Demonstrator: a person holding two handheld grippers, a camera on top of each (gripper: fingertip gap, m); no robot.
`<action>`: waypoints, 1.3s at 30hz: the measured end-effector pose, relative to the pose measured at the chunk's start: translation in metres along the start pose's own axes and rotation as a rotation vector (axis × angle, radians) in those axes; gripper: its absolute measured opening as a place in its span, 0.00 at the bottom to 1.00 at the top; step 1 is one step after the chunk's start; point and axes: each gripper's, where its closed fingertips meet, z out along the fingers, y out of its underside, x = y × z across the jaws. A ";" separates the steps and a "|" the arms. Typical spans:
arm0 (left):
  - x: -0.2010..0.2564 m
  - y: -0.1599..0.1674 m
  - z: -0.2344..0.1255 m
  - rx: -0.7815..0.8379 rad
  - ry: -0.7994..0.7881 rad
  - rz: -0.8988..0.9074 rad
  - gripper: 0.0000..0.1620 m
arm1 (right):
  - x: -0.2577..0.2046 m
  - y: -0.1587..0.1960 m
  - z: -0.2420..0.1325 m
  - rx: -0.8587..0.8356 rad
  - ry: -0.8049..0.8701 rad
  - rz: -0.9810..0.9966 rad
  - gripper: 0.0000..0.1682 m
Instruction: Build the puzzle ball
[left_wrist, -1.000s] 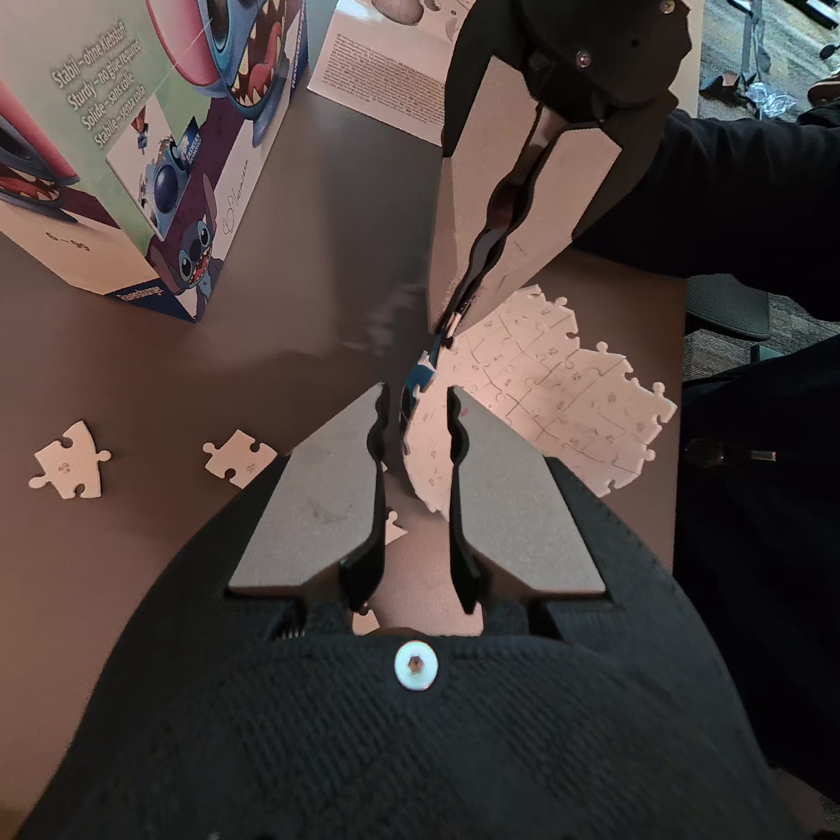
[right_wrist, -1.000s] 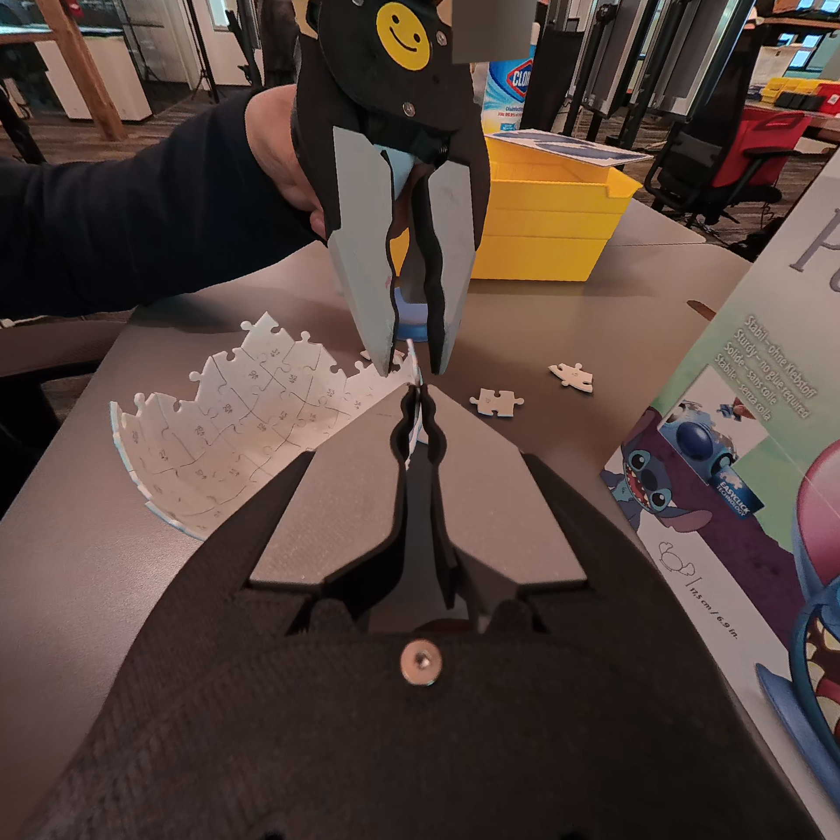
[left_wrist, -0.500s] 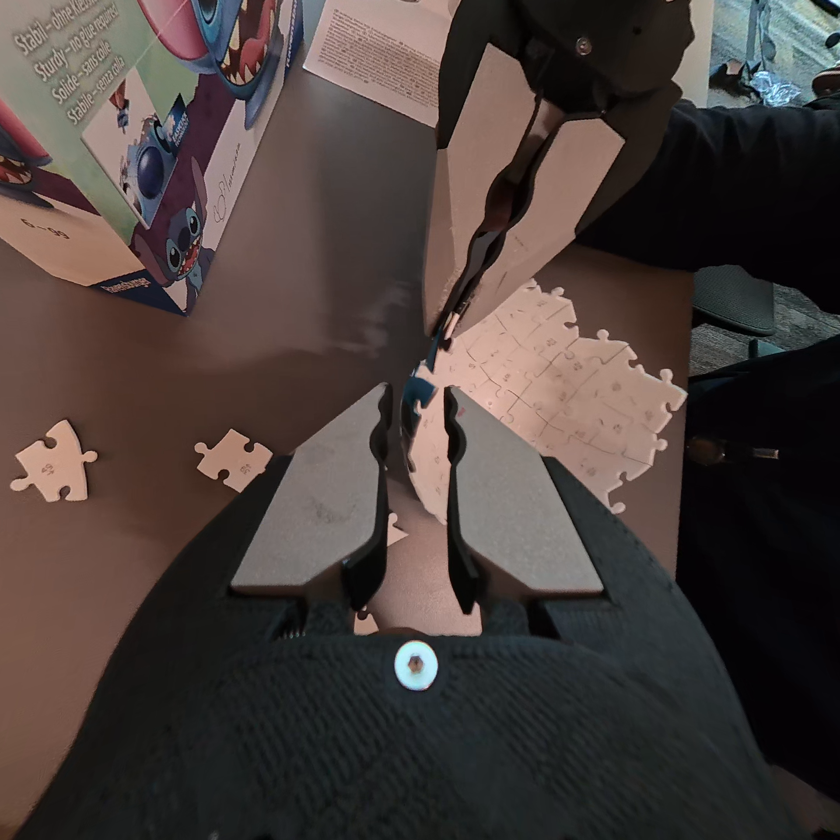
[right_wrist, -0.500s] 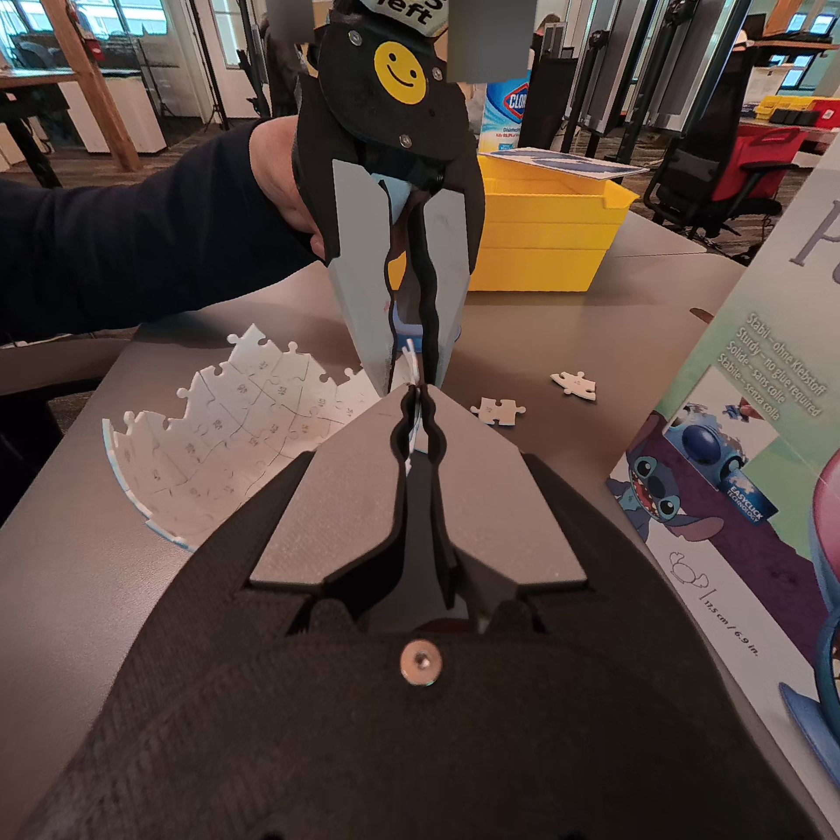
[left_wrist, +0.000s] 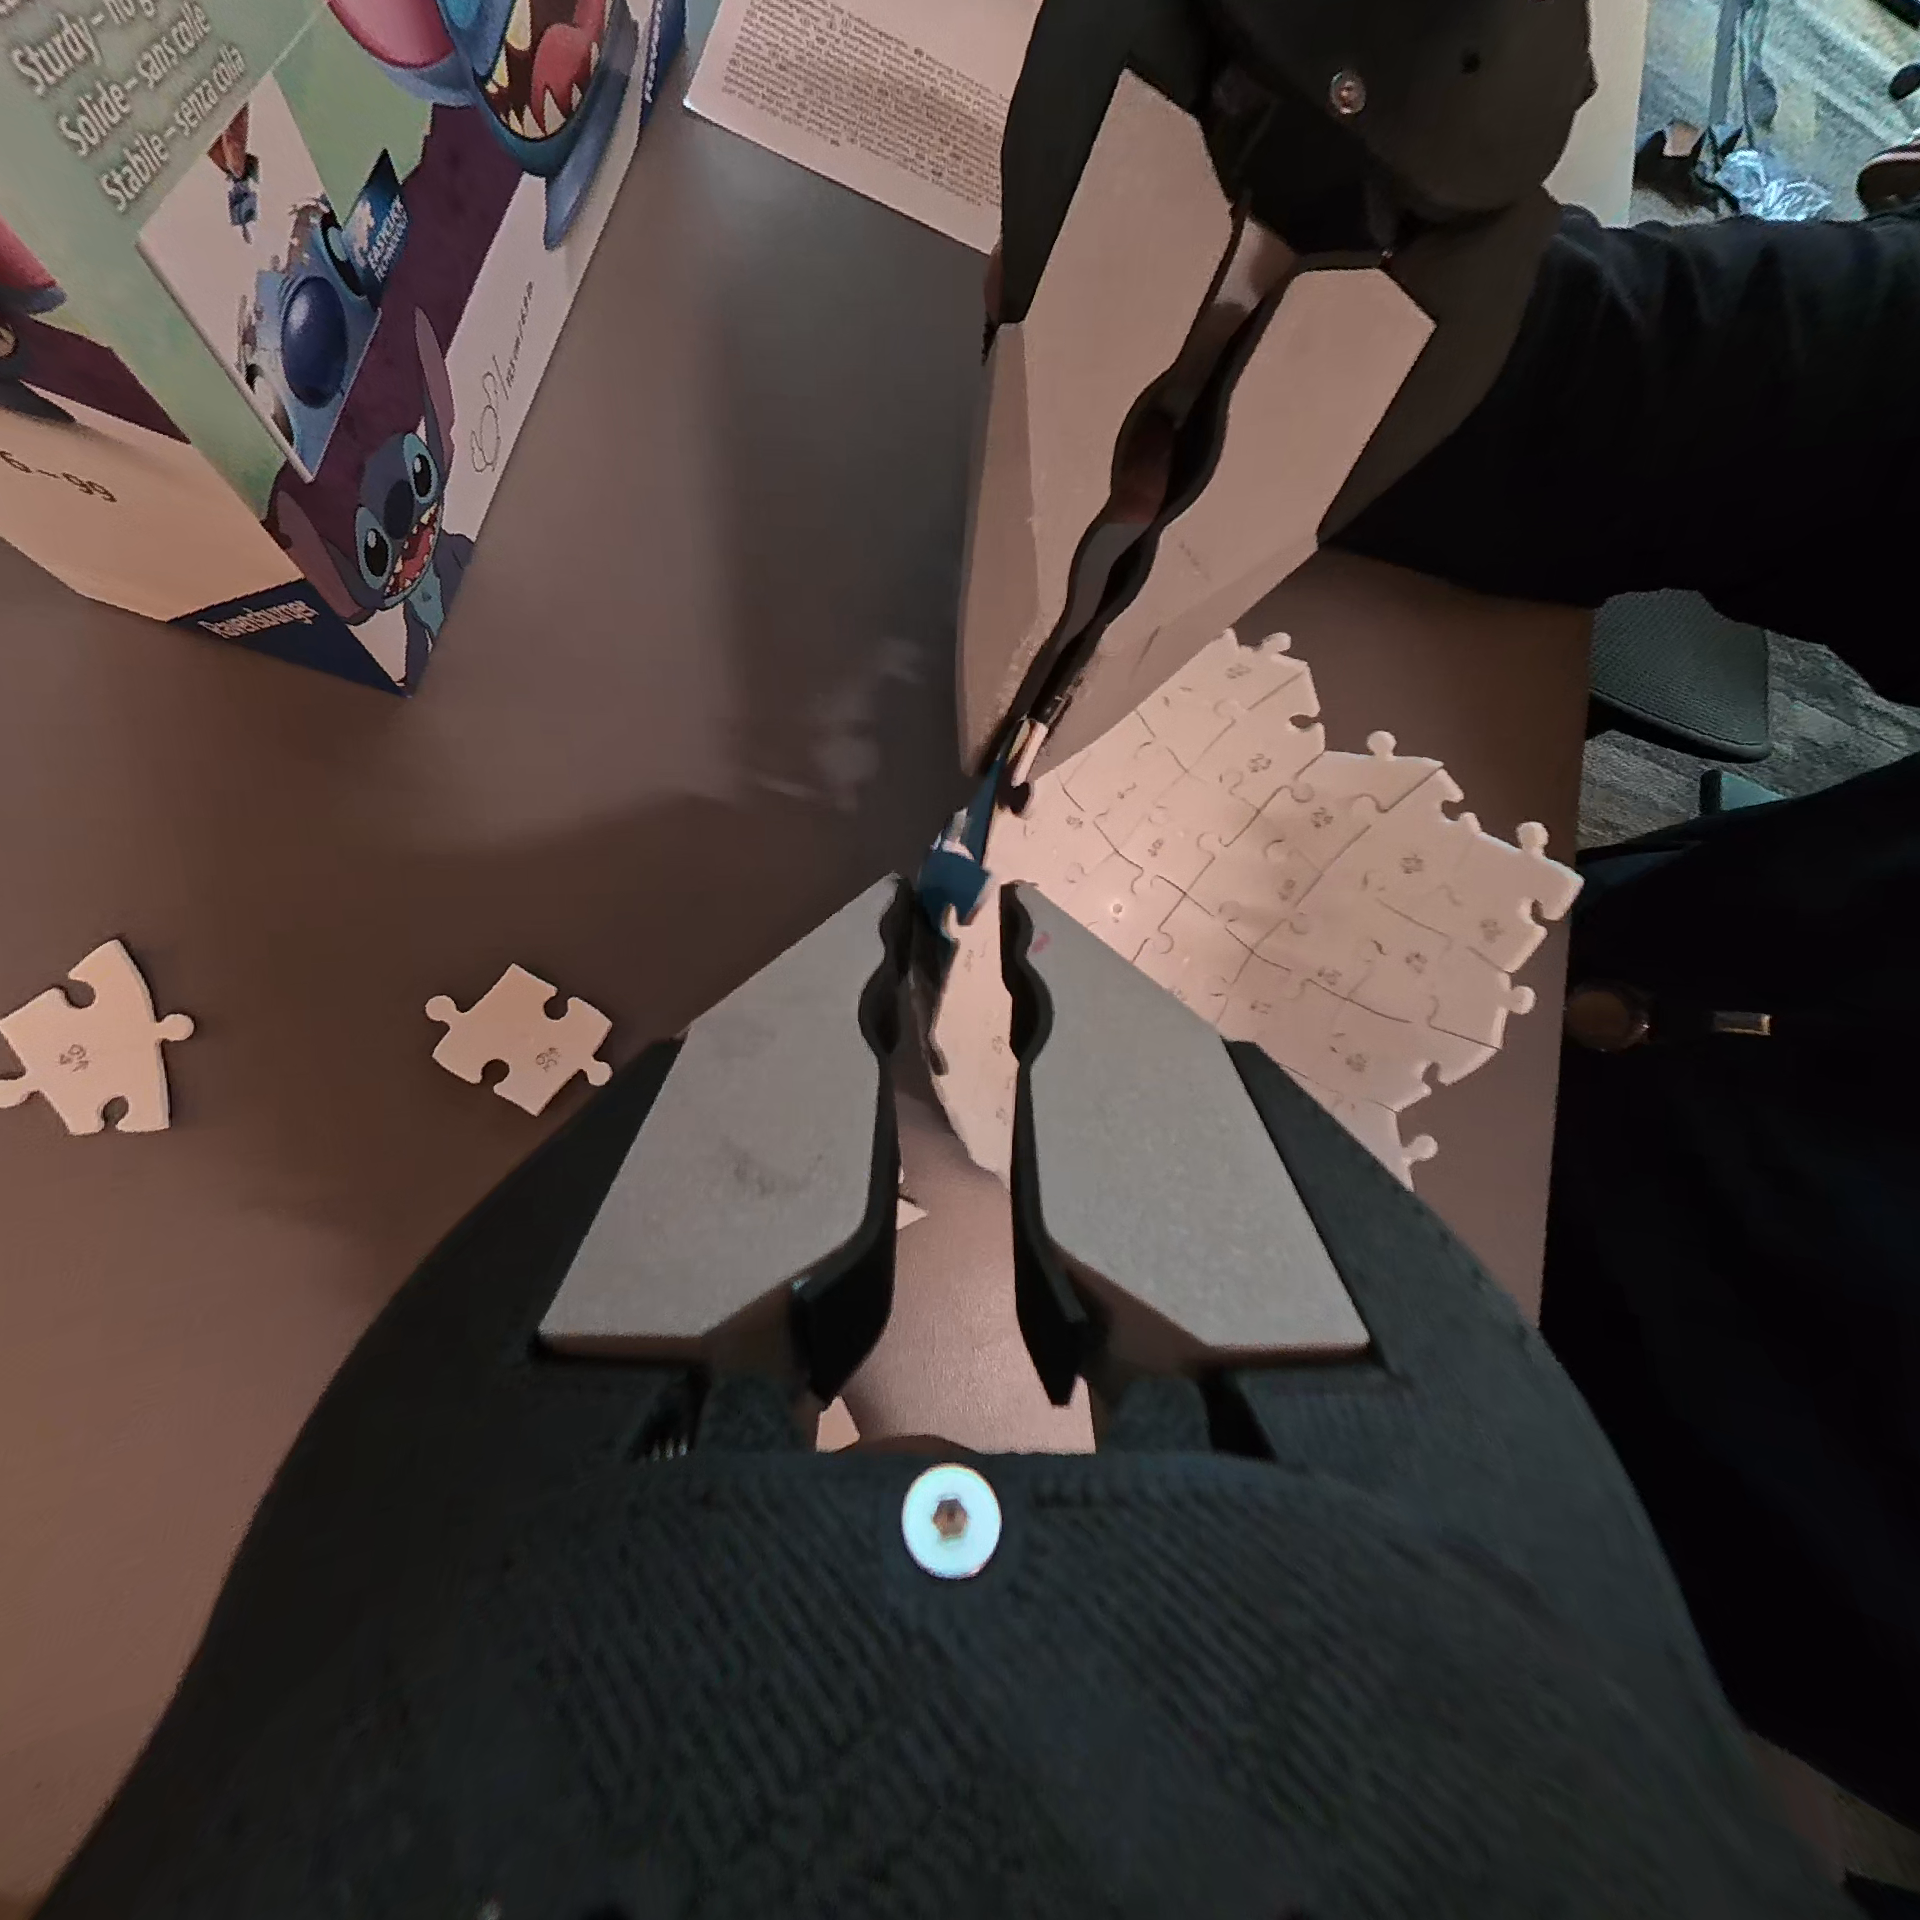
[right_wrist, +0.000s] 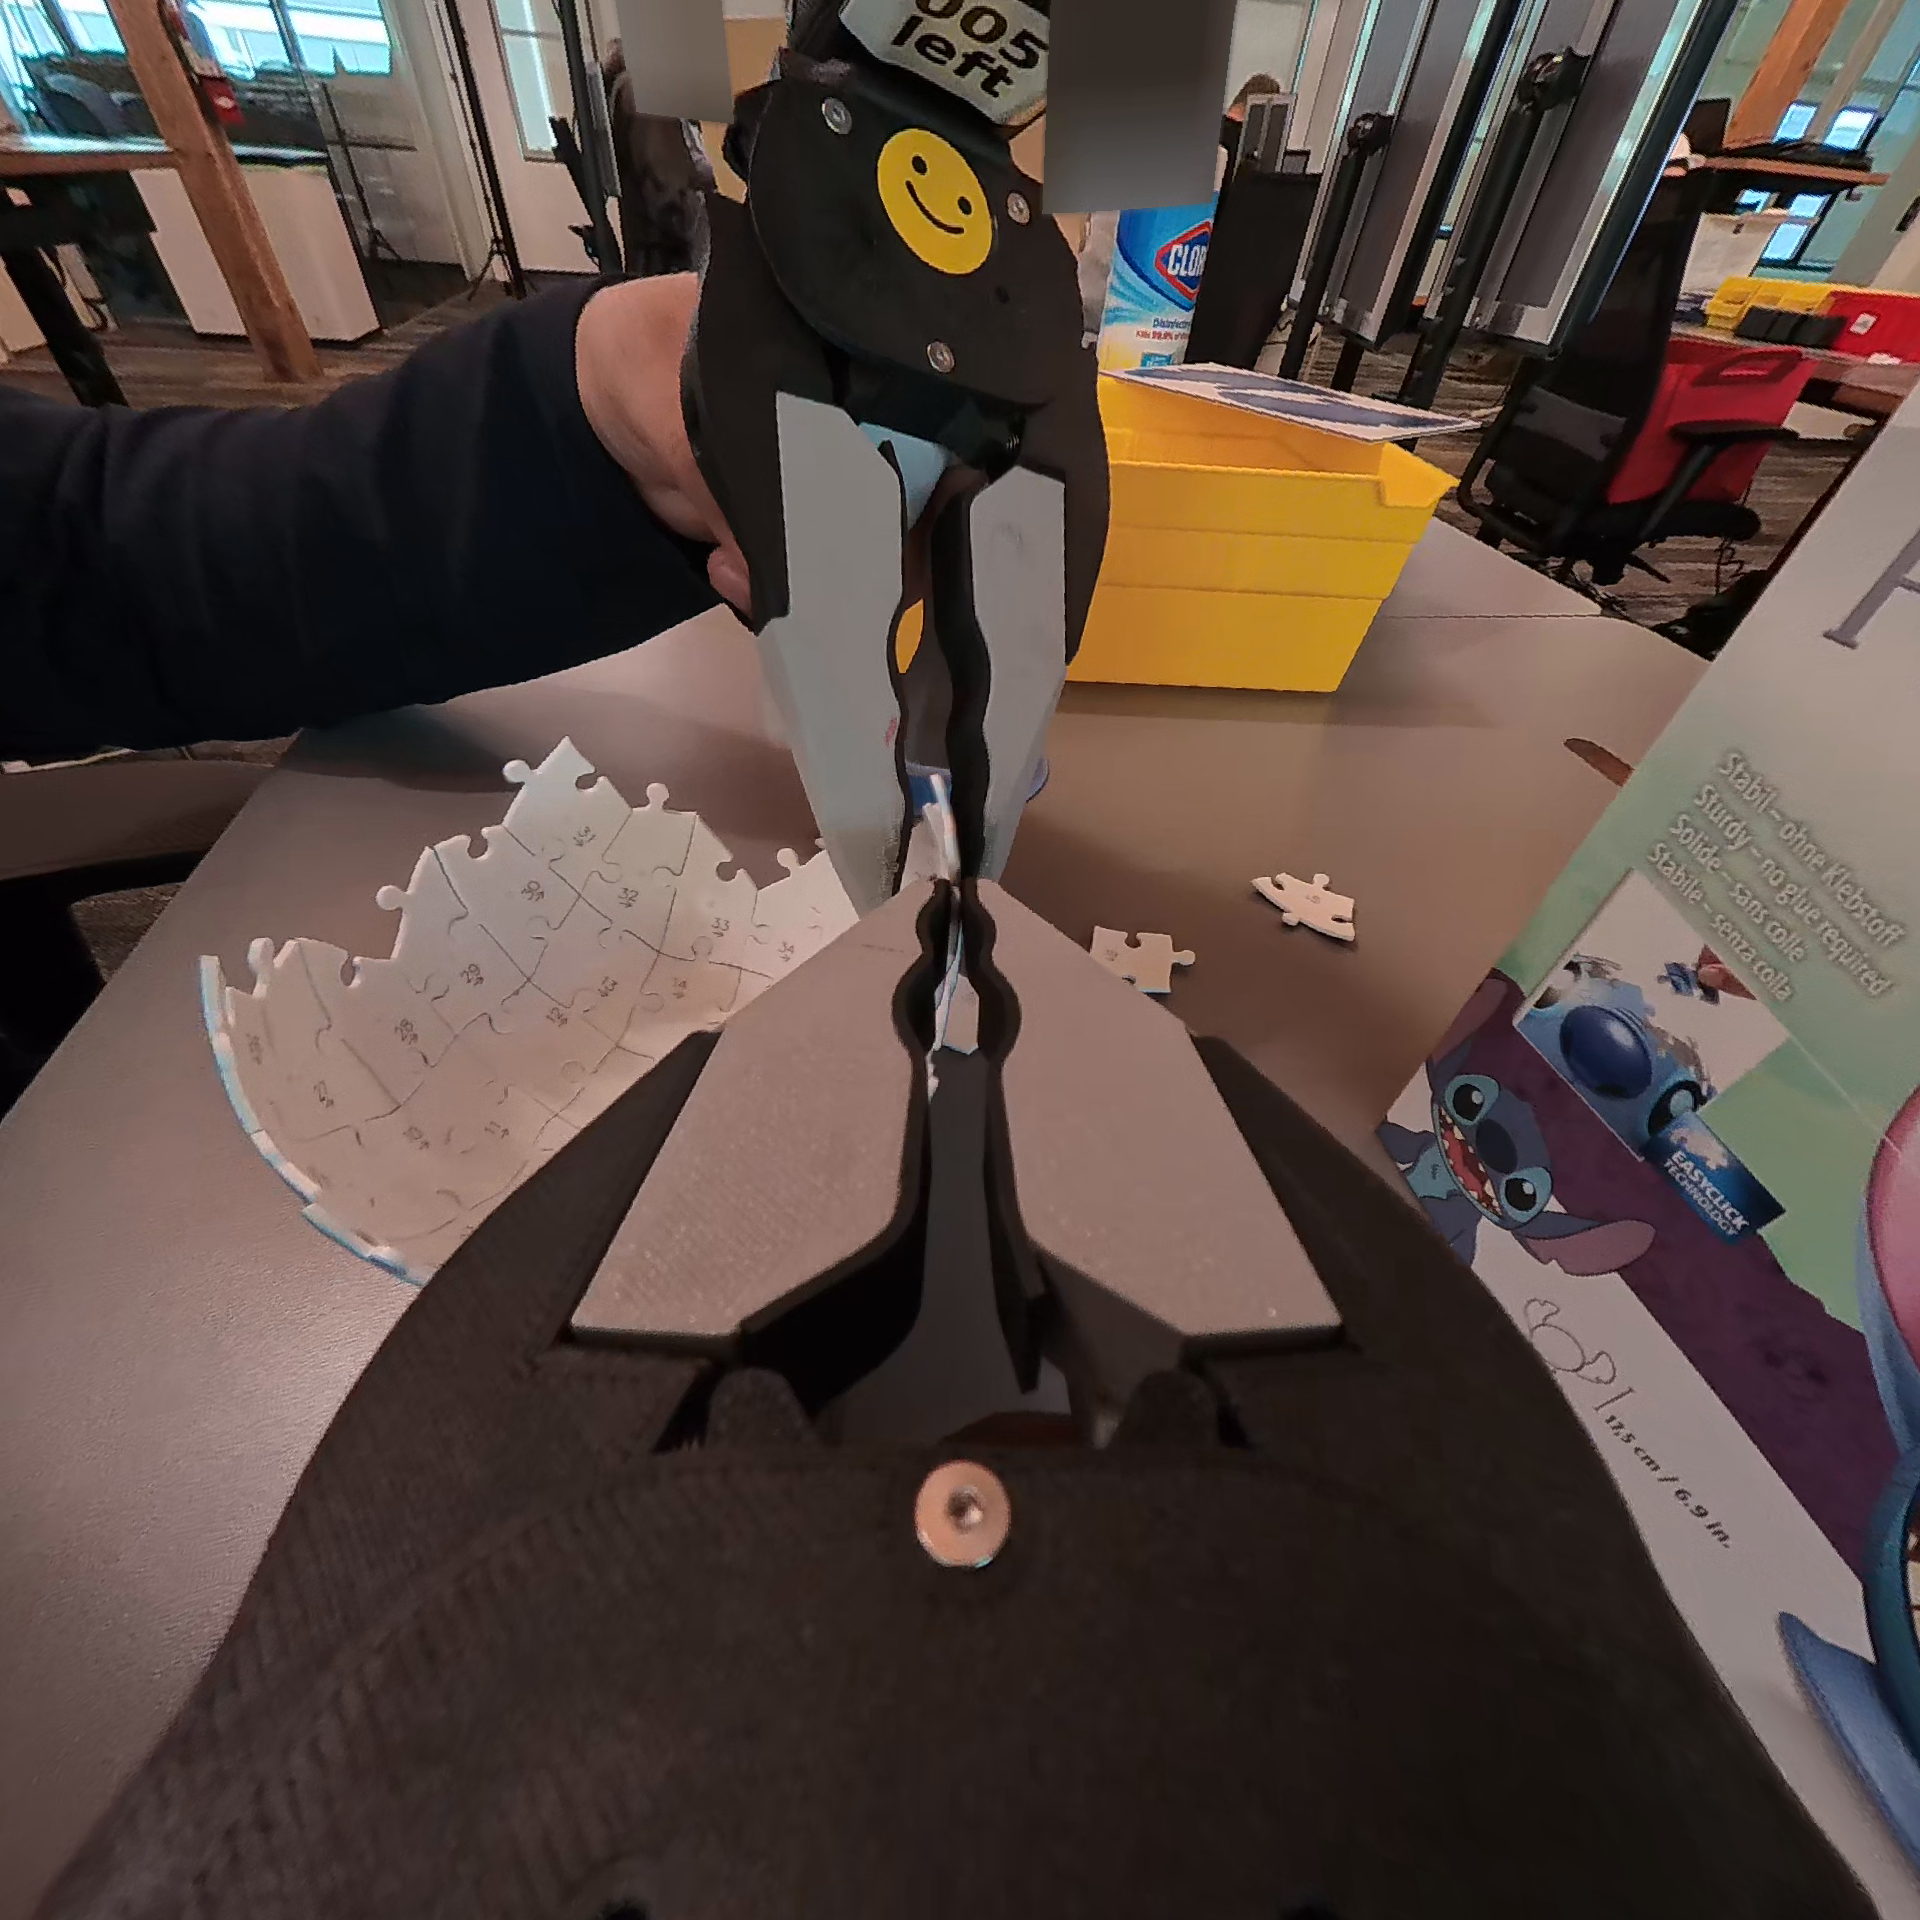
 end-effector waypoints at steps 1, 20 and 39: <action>0.000 0.000 0.001 -0.002 -0.002 0.000 0.09 | 0.000 0.000 0.000 0.002 0.001 -0.007 0.00; -0.001 -0.001 0.002 0.004 0.026 -0.011 0.10 | 0.002 0.001 0.002 0.019 0.028 -0.089 0.00; -0.002 -0.005 -0.001 0.001 0.005 0.011 0.09 | 0.002 0.000 0.003 0.035 0.049 -0.180 0.00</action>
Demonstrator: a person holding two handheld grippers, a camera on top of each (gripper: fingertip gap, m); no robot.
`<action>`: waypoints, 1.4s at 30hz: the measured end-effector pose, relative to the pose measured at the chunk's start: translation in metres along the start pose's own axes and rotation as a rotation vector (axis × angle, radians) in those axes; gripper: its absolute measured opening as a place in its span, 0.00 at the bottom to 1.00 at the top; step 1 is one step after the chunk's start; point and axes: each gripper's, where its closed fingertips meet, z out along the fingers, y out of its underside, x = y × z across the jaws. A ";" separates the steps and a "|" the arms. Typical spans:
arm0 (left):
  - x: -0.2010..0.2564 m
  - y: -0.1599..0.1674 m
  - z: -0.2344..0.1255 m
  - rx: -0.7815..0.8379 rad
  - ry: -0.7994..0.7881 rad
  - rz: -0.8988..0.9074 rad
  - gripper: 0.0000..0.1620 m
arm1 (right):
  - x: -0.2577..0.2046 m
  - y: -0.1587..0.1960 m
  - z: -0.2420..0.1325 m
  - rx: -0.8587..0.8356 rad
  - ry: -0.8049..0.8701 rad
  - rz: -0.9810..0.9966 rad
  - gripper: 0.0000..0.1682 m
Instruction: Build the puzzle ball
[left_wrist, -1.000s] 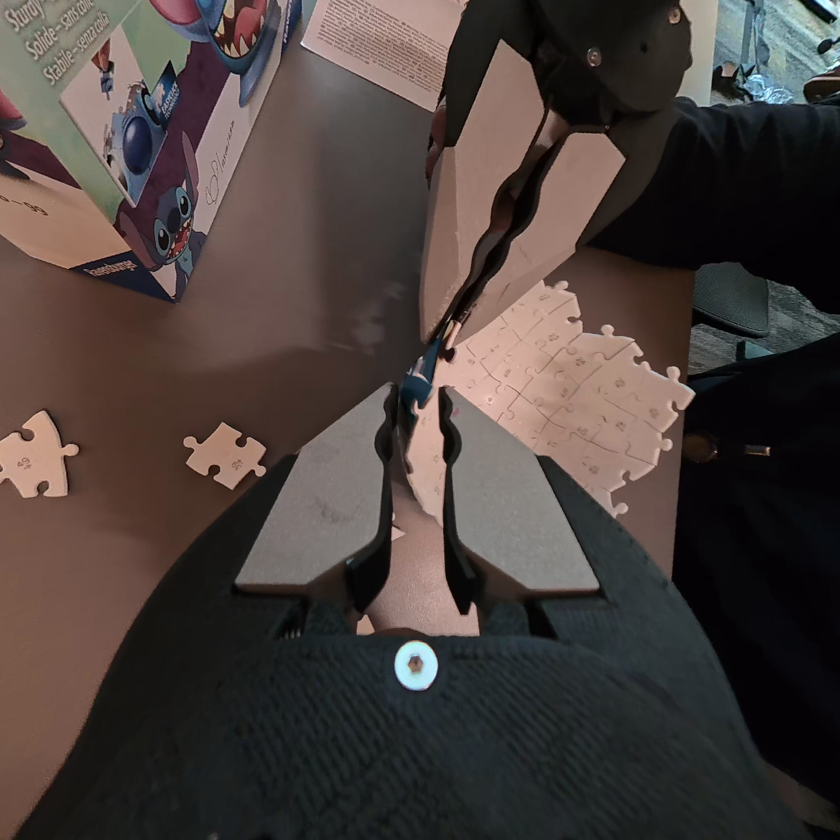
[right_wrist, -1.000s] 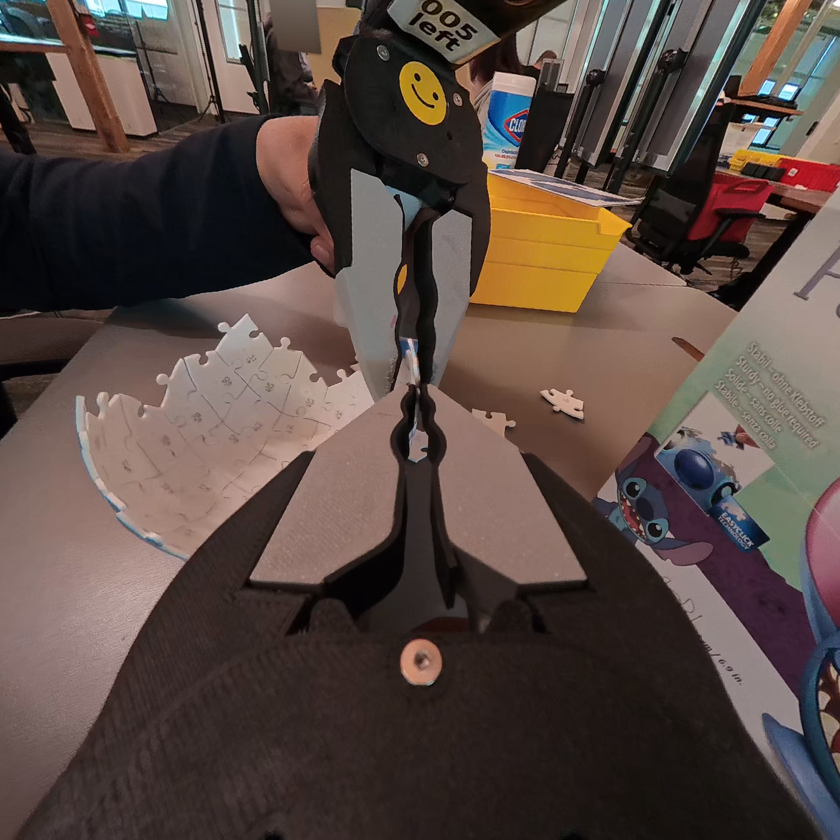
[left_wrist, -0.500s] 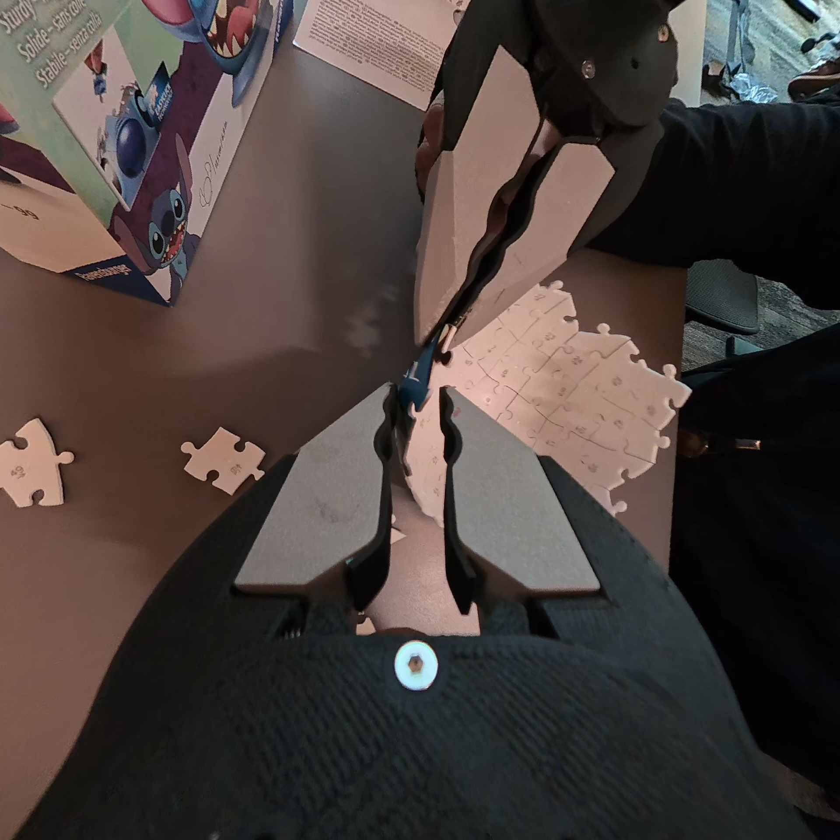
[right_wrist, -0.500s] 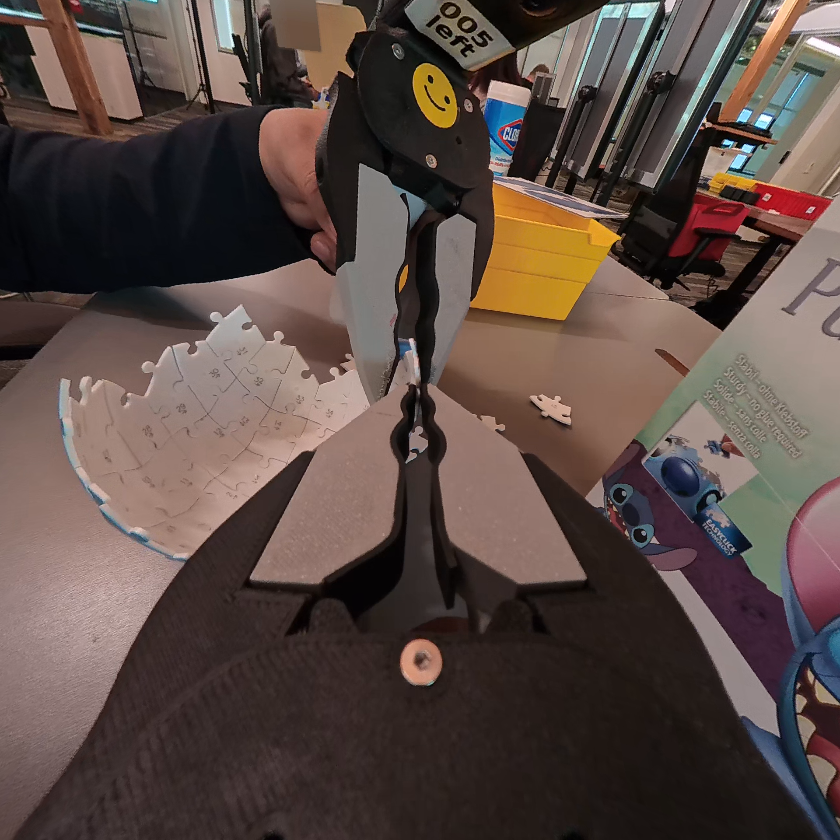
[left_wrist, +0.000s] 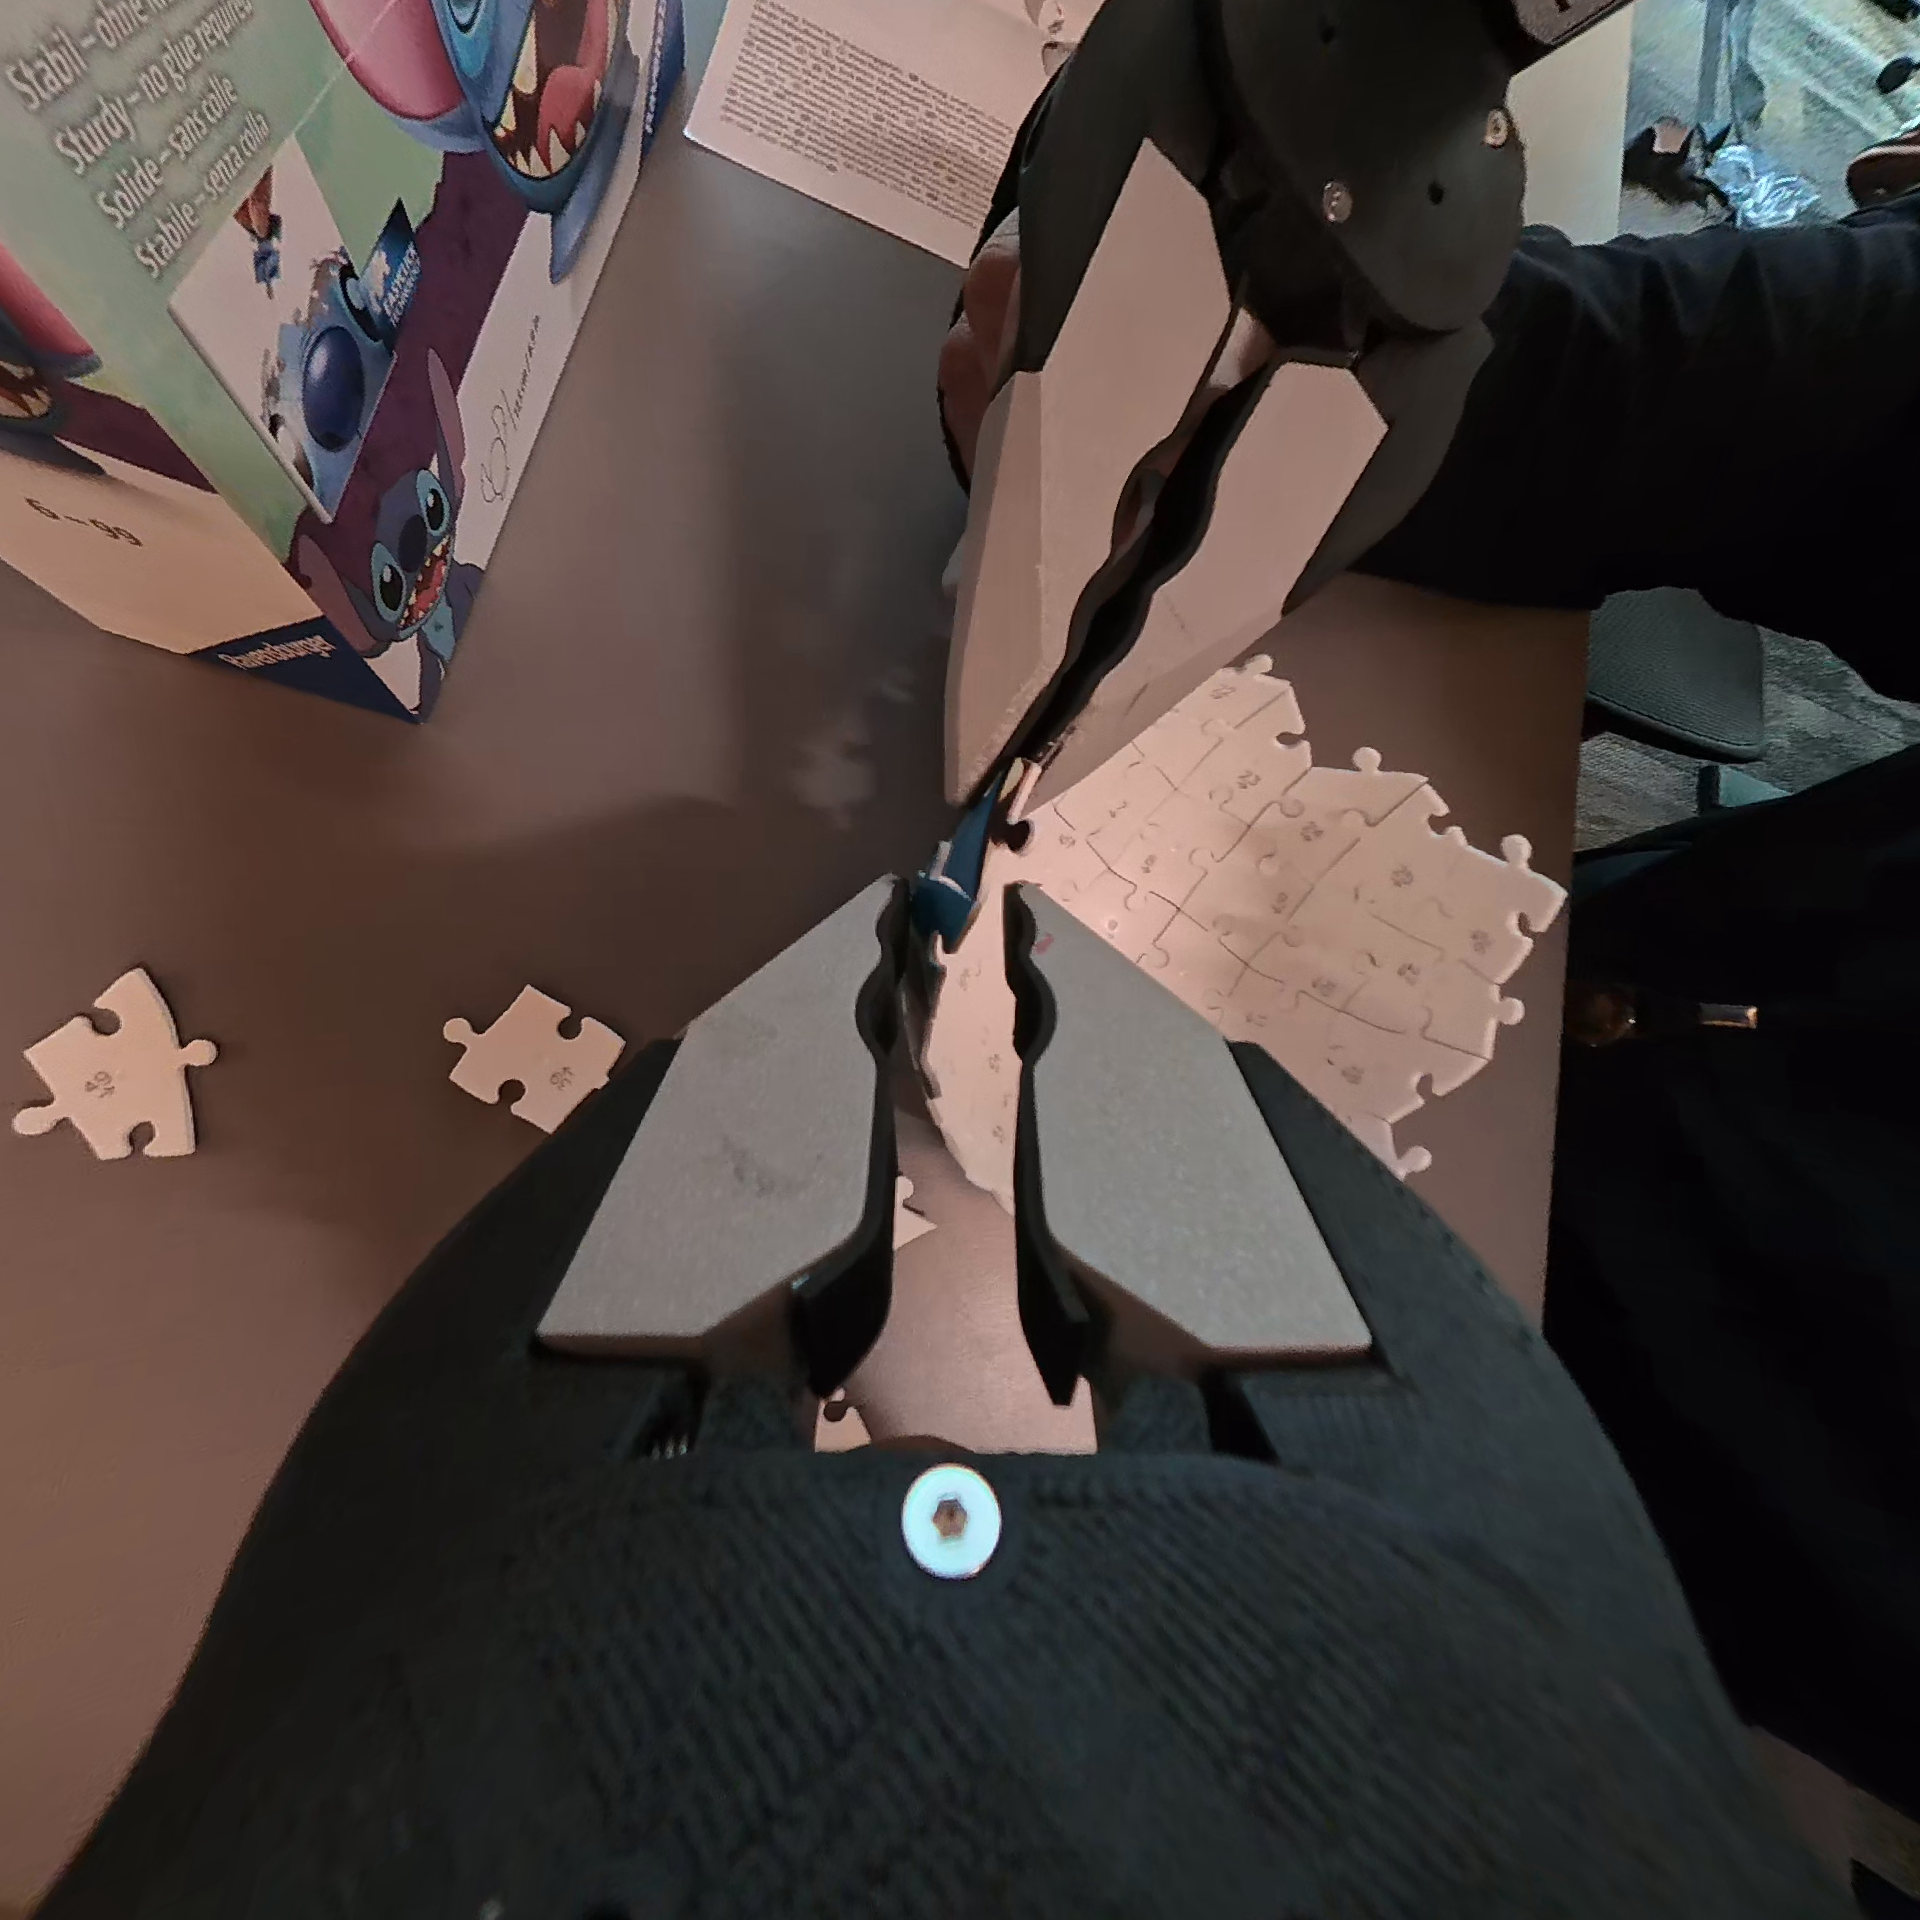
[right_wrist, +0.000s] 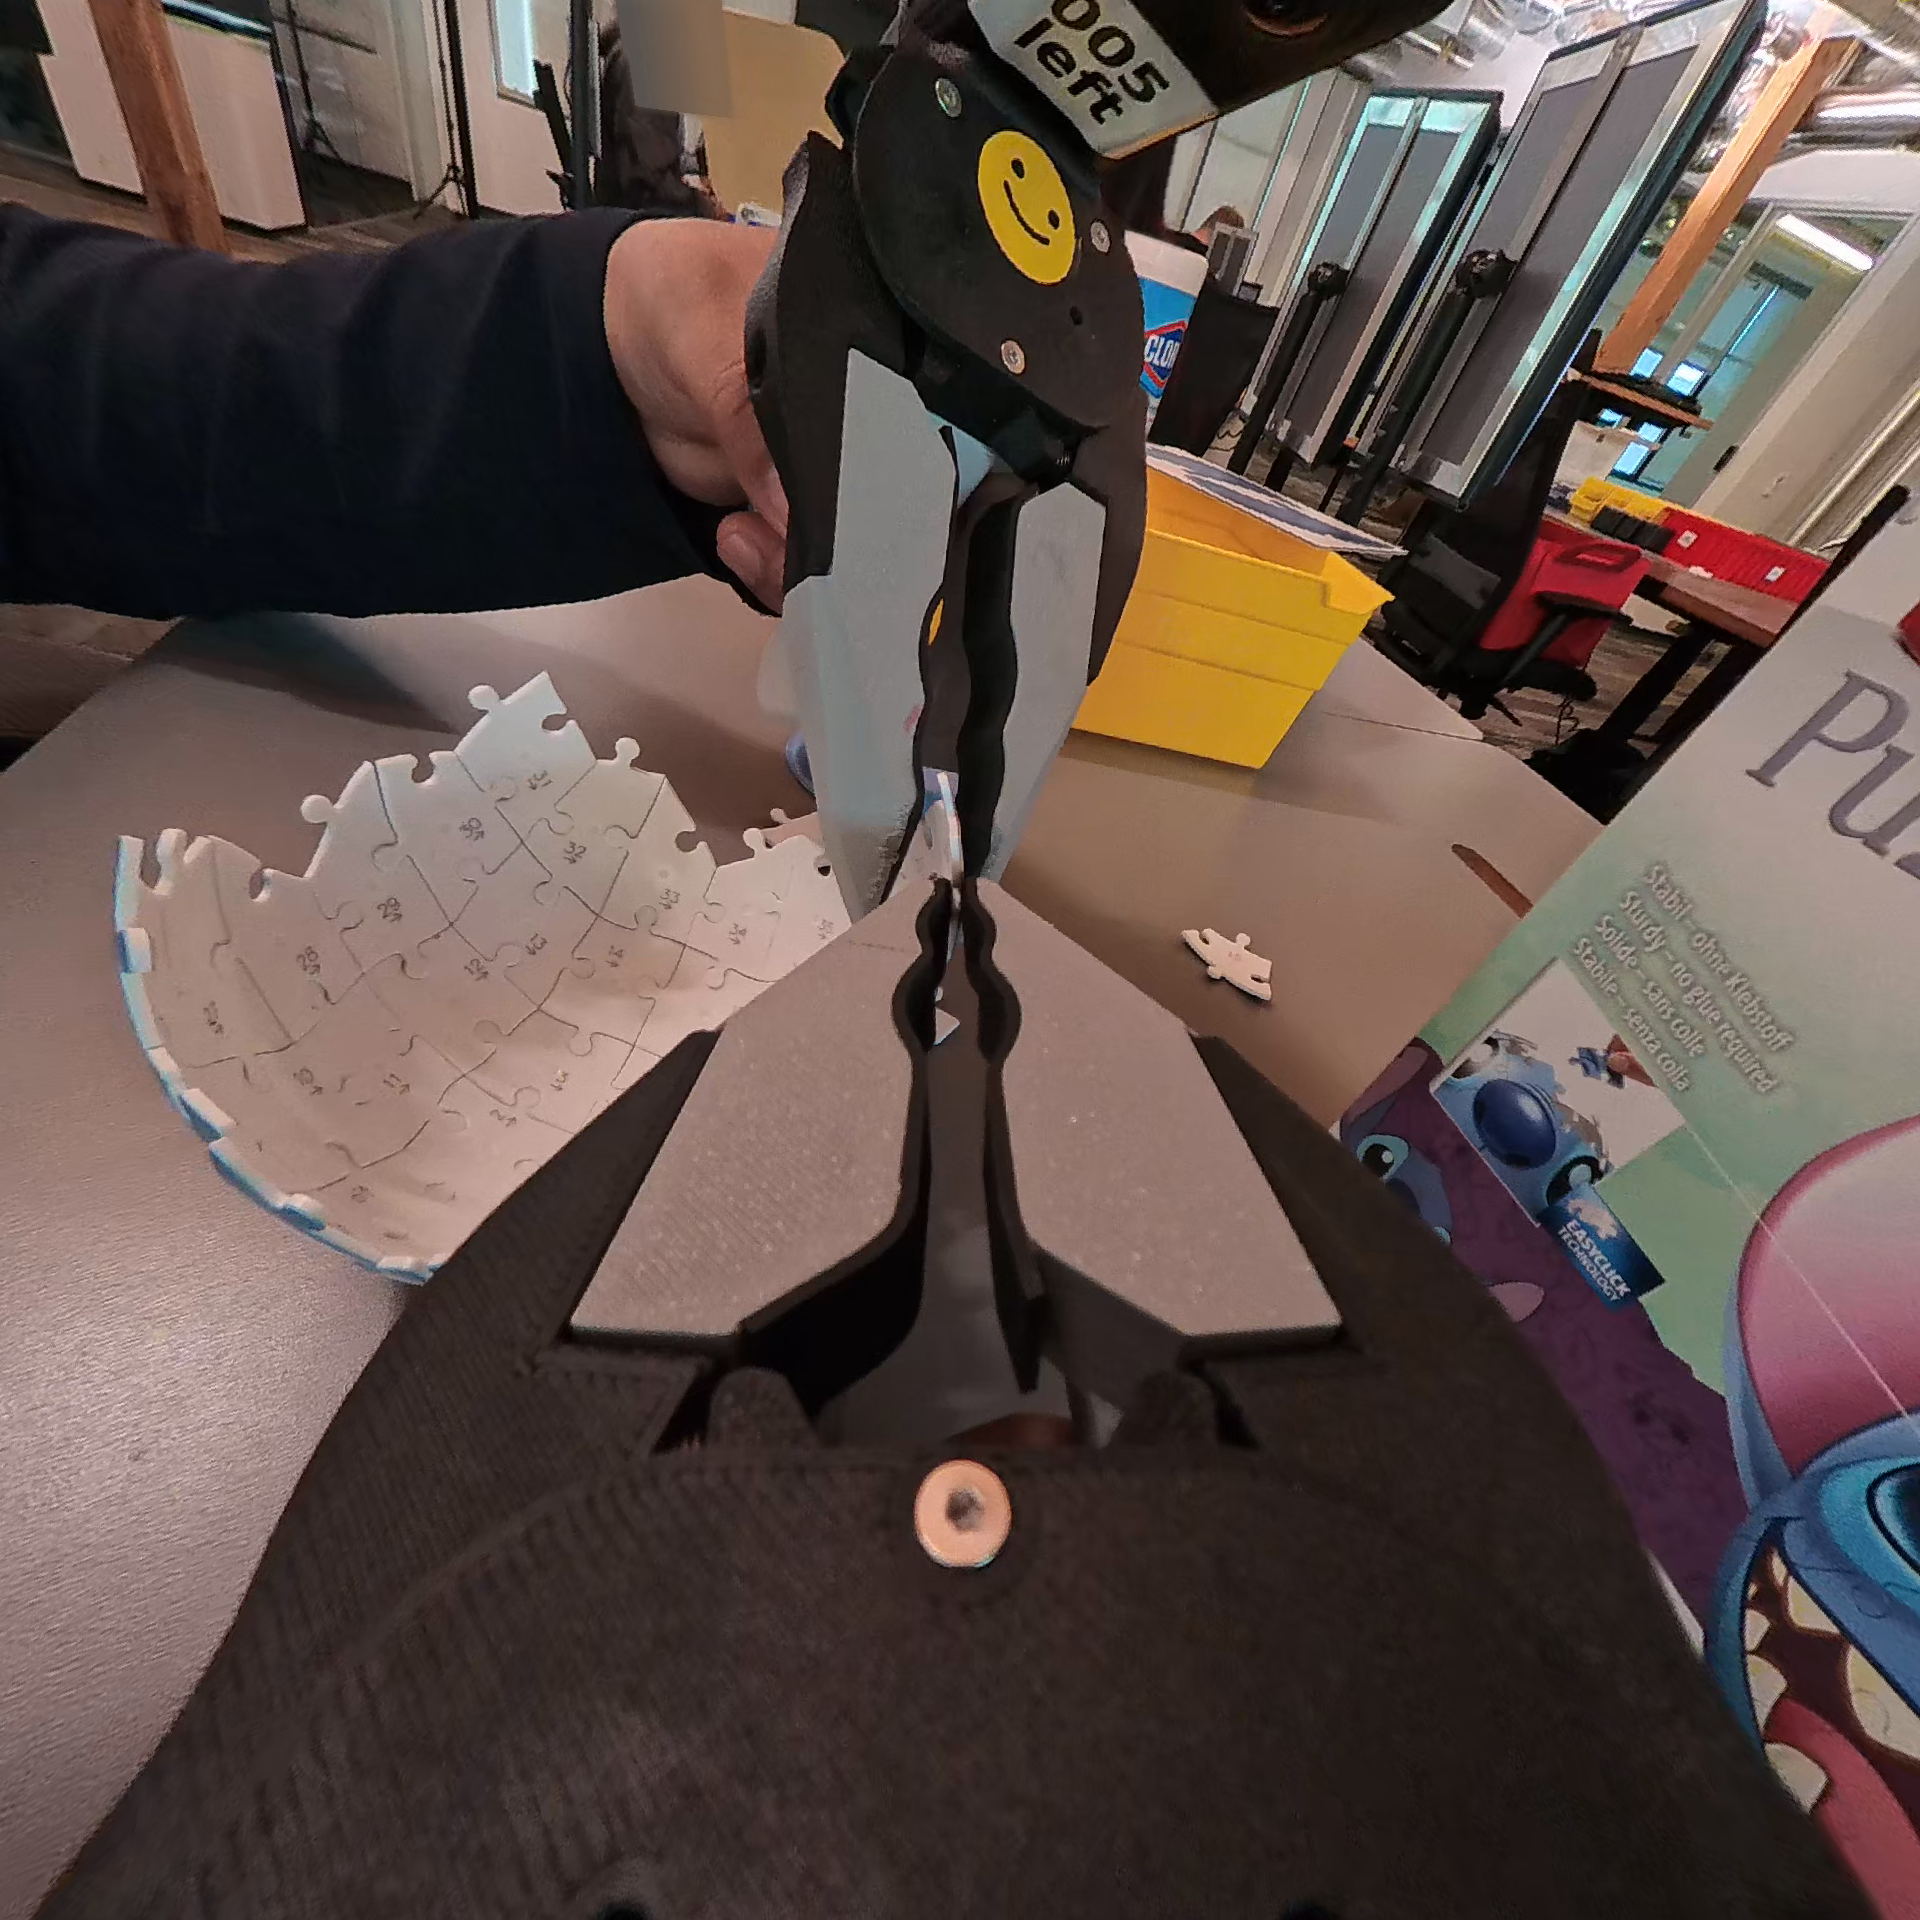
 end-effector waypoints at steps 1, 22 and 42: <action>0.000 0.000 0.000 -0.001 -0.003 0.002 0.09 | 0.000 0.000 0.000 0.000 0.000 0.001 0.00; -0.002 -0.002 0.002 0.001 -0.032 0.024 0.07 | -0.001 0.000 0.001 0.003 -0.001 -0.005 0.00; -0.006 -0.002 0.001 0.004 -0.182 0.097 0.02 | -0.001 0.002 0.001 -0.017 -0.003 0.000 0.00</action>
